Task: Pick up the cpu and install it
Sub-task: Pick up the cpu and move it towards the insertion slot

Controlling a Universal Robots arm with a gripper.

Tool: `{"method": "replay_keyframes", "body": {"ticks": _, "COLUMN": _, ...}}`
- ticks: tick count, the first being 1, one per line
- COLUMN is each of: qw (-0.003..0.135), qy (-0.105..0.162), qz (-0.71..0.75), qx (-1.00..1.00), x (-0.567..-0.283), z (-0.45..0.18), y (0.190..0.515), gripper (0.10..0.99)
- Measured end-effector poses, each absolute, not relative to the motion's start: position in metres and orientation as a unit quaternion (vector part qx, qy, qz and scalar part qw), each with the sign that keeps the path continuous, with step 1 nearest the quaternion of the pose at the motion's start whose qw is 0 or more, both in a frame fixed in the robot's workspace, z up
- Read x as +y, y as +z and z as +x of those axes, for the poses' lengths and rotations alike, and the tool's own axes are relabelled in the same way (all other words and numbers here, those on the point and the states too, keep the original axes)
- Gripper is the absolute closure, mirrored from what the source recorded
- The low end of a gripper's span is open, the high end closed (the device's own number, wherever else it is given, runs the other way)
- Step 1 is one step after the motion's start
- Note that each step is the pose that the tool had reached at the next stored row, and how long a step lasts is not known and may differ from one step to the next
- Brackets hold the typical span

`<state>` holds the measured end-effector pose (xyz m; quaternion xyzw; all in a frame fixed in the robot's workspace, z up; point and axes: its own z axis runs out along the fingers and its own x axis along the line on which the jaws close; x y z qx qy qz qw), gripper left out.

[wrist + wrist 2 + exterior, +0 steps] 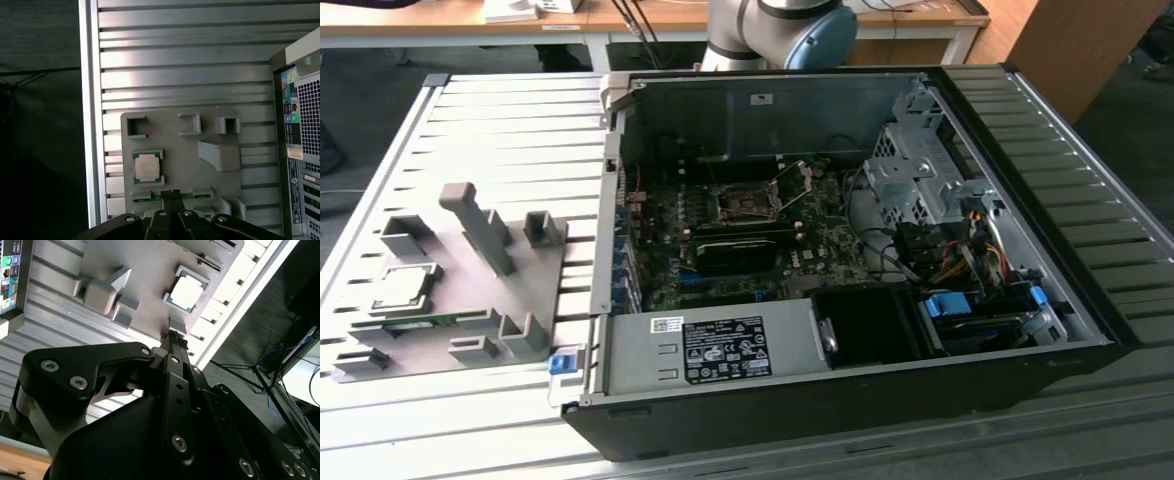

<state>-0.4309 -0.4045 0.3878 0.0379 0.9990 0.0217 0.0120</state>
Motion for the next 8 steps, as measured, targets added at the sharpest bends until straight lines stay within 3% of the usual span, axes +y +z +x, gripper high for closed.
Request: {"method": "replay_keyframes", "body": {"ticks": 8, "qw": 0.008, "qy": 0.022, "qz": 0.038, "qx": 0.999, "x": -0.4053, "z": -0.4321, "y": 0.3842, "gripper": 0.98}}
